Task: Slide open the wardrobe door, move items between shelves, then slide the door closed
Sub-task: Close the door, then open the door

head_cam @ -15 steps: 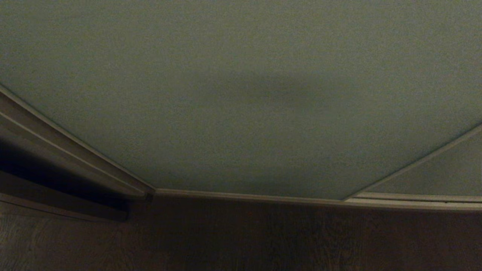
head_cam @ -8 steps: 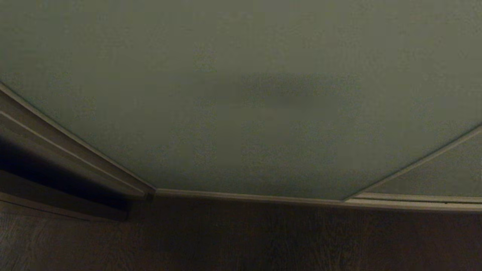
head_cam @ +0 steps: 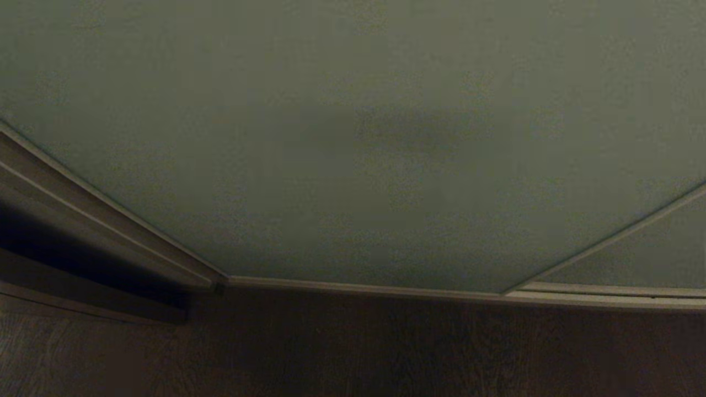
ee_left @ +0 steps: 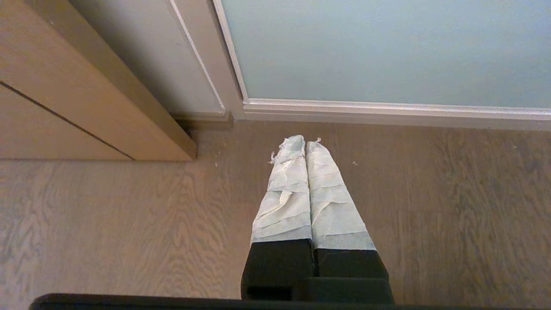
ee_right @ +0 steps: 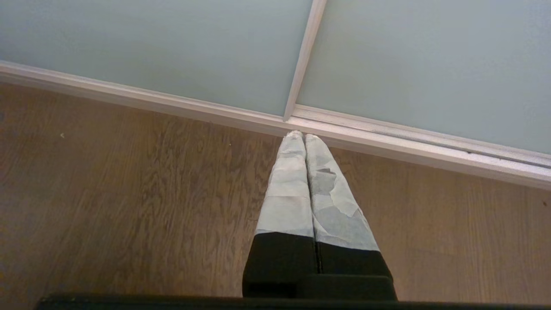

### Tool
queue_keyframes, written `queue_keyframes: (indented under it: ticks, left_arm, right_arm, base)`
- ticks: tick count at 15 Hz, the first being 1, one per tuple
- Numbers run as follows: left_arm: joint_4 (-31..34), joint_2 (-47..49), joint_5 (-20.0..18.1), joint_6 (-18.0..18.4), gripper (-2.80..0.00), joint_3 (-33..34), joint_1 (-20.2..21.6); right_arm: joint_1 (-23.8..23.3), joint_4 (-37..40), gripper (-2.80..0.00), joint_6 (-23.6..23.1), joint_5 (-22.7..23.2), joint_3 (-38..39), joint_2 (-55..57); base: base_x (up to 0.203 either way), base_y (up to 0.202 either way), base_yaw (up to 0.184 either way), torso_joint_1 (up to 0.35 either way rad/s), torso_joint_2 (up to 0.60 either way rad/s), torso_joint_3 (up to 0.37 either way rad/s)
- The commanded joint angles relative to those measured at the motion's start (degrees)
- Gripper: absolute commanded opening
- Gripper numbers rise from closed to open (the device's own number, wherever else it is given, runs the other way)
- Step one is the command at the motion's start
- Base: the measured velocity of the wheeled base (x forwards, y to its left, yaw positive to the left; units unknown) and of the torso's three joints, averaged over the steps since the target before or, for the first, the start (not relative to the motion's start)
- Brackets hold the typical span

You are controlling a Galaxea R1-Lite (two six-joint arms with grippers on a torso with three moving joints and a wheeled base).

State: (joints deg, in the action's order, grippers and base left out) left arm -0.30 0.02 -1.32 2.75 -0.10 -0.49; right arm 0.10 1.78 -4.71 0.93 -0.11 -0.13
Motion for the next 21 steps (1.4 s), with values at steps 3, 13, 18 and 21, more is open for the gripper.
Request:
queue_keyframes:
  ticks: [3, 13, 18, 21]
  left_arm:
    - [0.0, -0.1, 0.0, 0.1, -2.8, 0.0, 0.0]
    - [0.0, -0.1, 0.2, -1.1, -2.8, 0.0, 0.0]
    - [0.0, -0.1, 0.7, -2.9, -2.8, -0.1, 0.0]
    - [0.0, -0.1, 0.8, -2.9, -2.8, -0.1, 0.0]
  right_arm:
    - [0.0, 0.2, -2.8, 0.0, 0.0, 0.0, 0.0]
    - [0.0, 0.2, -2.8, 0.0, 0.0, 0.0, 0.0]
    - [0.0, 0.2, -2.8, 0.0, 0.0, 0.0, 0.0]
    - [0.0, 0.2, -2.8, 0.0, 0.0, 0.0, 0.0]
  base:
    - [0.0, 0.0, 0.0, 0.0, 0.0, 0.0]
    - [0.0, 0.0, 0.0, 0.0, 0.0, 0.0]
    - [0.0, 0.0, 0.0, 0.0, 0.0, 0.0]
    - [0.0, 0.0, 0.0, 0.0, 0.0, 0.0]
